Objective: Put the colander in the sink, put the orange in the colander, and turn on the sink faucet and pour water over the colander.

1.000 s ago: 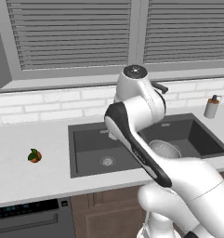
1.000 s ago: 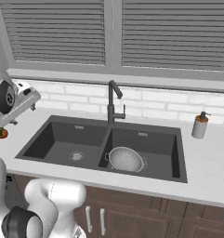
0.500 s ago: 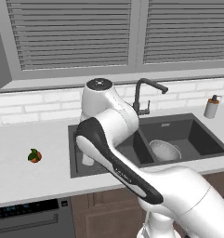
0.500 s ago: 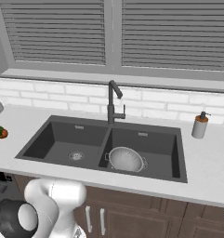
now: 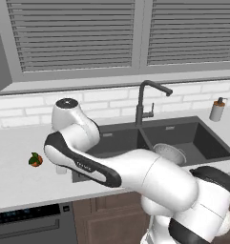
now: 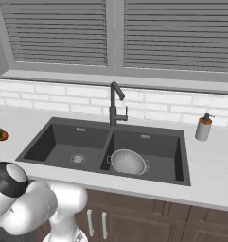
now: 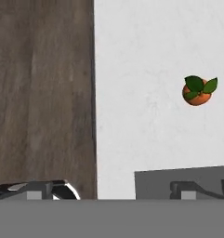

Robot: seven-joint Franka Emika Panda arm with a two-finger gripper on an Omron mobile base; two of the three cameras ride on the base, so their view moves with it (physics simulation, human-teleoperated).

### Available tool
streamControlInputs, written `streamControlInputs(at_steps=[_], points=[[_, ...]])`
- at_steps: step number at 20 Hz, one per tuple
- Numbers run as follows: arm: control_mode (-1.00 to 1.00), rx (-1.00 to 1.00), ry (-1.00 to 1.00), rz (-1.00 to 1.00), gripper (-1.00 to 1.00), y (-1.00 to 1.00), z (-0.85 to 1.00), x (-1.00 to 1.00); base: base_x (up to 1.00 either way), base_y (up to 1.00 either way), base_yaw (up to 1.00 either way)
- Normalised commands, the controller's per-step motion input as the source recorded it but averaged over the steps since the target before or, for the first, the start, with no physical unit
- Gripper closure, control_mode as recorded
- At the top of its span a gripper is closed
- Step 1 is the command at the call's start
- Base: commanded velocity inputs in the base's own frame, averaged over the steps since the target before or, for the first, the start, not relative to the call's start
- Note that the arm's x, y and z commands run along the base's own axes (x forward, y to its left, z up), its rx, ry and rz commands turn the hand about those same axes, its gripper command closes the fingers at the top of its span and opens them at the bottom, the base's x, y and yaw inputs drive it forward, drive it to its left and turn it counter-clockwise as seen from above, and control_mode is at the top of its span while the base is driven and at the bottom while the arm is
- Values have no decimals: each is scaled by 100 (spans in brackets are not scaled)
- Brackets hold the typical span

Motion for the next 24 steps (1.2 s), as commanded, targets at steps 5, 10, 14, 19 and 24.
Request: streamControlInputs(at_steps=[5,10,14,19,24], points=[[-100,0,10,2,-100,12,-18,20,0,0,0],[-100,-6,10,-2,-100,52,-36,54,0,0,0],[-100,-3,8,-9,-100,57,-52,67,0,0,0],[-100,-1,1,-7,-100,12,-7,30,0,0,0],[-100,-1,0,-4,-100,0,-2,27,0,0,0]])
